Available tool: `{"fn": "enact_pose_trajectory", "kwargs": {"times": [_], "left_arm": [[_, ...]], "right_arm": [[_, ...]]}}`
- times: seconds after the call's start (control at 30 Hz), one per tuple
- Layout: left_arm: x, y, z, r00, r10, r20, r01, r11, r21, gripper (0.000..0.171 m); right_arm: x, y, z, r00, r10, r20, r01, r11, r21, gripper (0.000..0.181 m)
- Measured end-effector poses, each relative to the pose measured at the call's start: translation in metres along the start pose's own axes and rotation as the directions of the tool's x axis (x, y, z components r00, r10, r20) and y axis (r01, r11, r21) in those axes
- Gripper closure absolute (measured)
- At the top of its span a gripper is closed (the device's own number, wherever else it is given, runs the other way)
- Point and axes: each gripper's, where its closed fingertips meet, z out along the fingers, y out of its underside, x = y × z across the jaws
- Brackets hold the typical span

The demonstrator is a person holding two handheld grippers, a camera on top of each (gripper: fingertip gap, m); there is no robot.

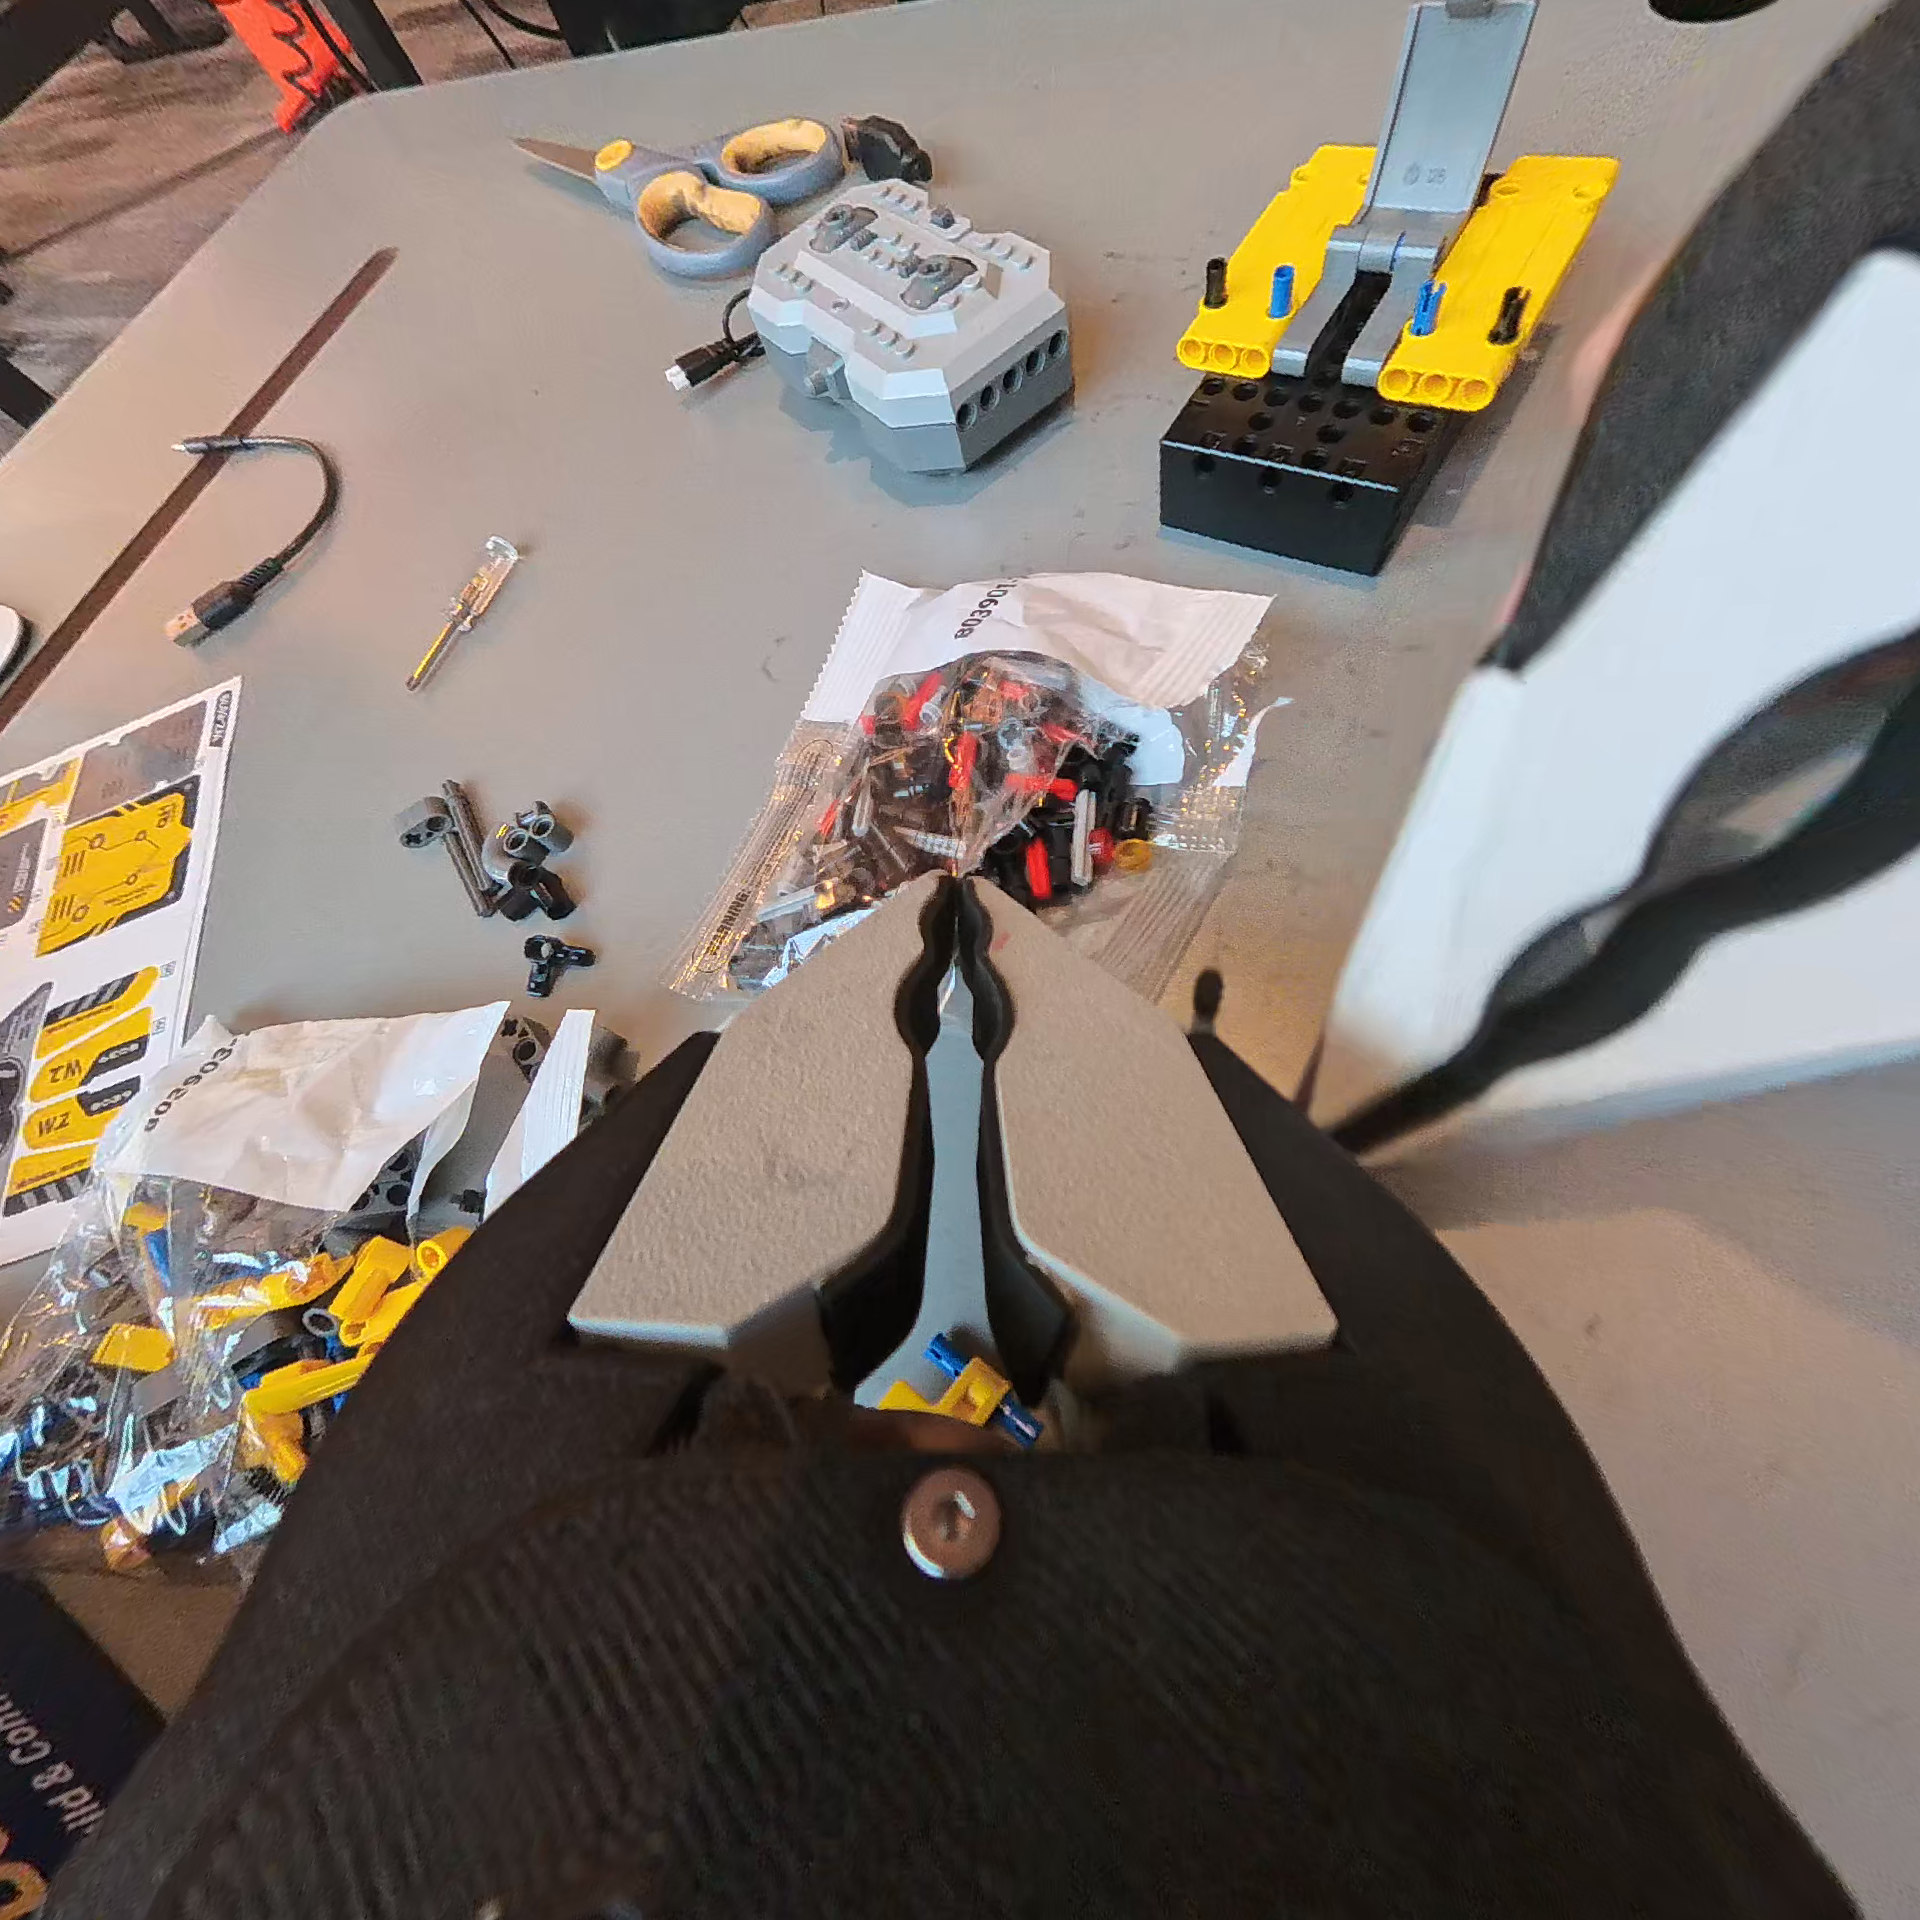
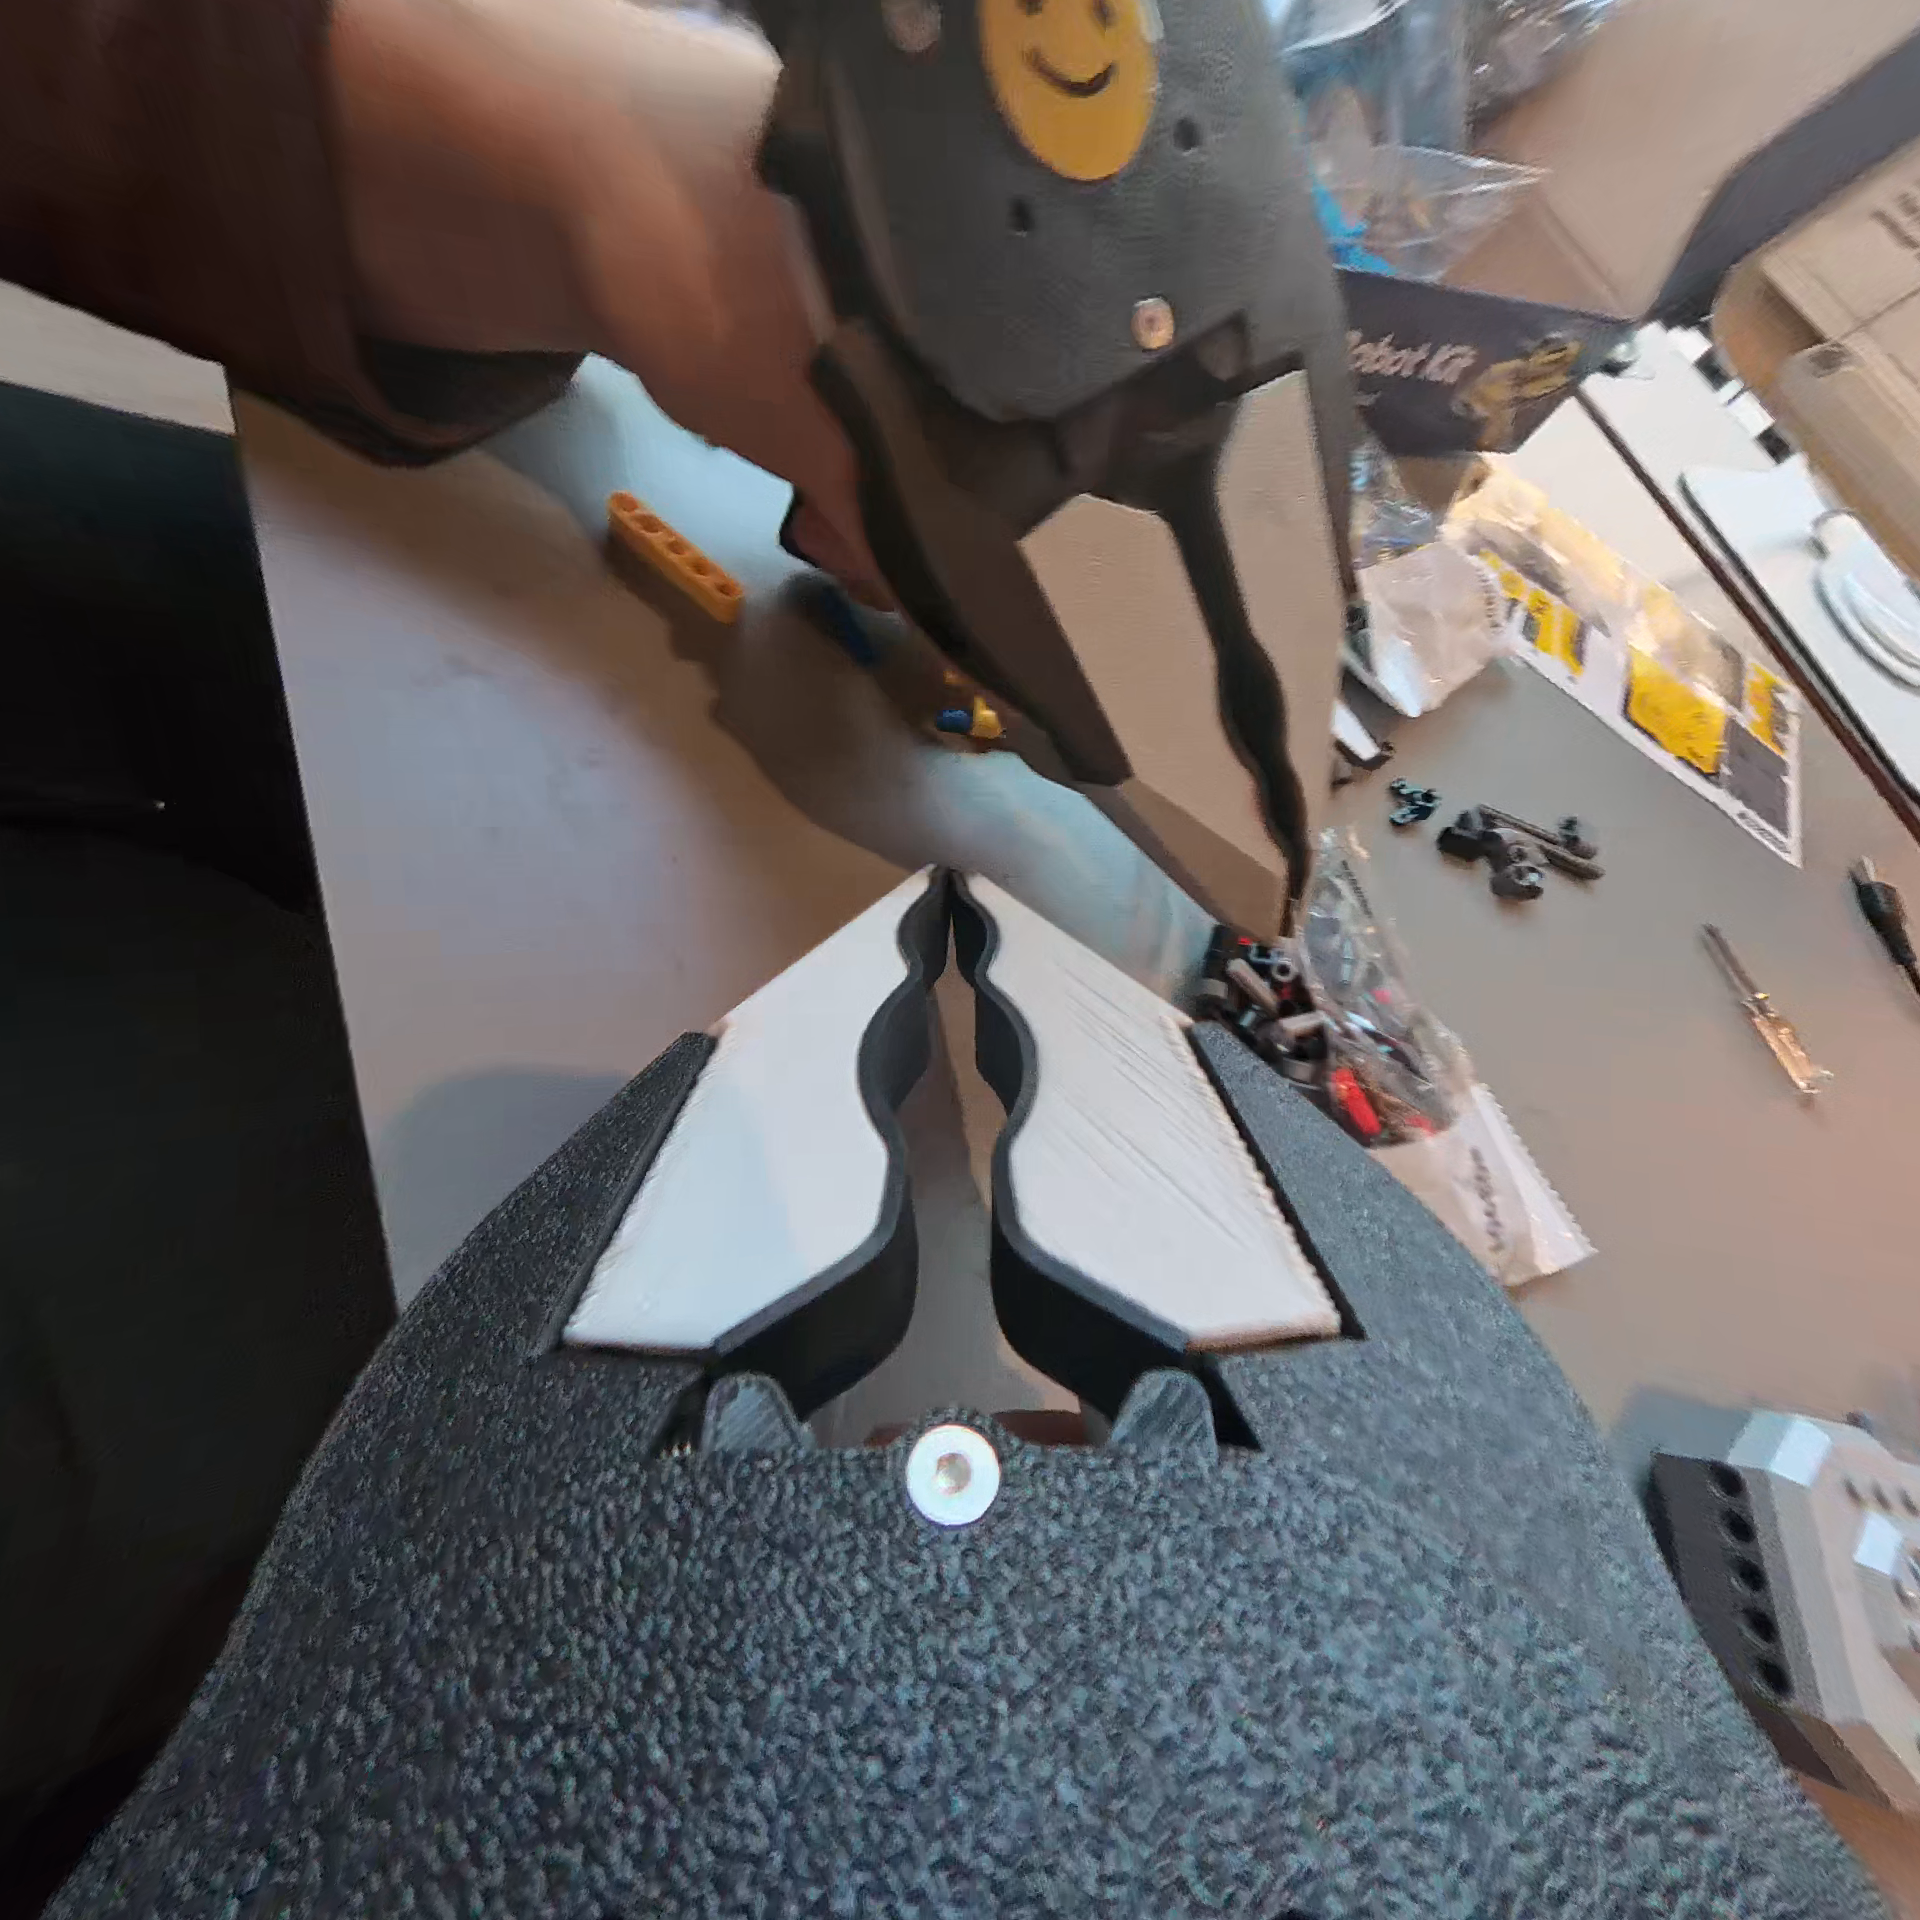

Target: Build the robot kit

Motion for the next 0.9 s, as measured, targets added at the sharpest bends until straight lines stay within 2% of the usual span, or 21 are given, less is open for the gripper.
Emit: {"fn": "enact_pose_trajectory", "kwargs": {"times": [0.13,0.2,0.33,0.47,0.53,0.7,0.9], "left_arm": [[0.000,0.001,0.001,1.000,0.003,0.000,-0.003,1.000,-0.003,0.171],[0.000,0.001,0.001,1.000,0.000,0.001,0.000,1.000,-0.004,0.171],[-0.002,0.001,0.000,1.000,-0.007,0.006,0.007,1.000,-0.001,0.171],[-0.002,0.001,0.000,1.000,-0.002,0.008,0.002,1.000,-0.003,0.171],[-0.002,0.001,0.000,1.000,-0.001,0.011,0.001,1.000,-0.003,0.171],[-0.005,0.001,0.000,1.000,0.000,0.027,0.000,1.000,-0.001,0.171],[-0.004,0.001,0.000,1.000,-0.003,0.024,0.003,1.000,0.001,0.171]], "right_arm": [[-0.009,0.016,0.014,0.994,-0.106,-0.003,0.105,0.987,-0.125,0.181],[-0.010,0.019,0.015,0.991,-0.132,-0.001,0.130,0.981,-0.144,0.181],[0.004,0.024,0.005,0.995,-0.088,-0.044,0.082,0.988,-0.130,0.181],[0.026,0.019,-0.010,0.994,0.051,-0.096,-0.056,0.997,-0.049,0.181],[0.029,0.021,-0.010,0.992,0.083,-0.099,-0.088,0.995,-0.050,0.178],[0.025,0.034,-0.001,0.993,0.011,-0.115,-0.027,0.989,-0.145,0.167],[0.046,0.021,-0.014,0.976,0.061,-0.210,-0.073,0.996,-0.051,0.176]]}}
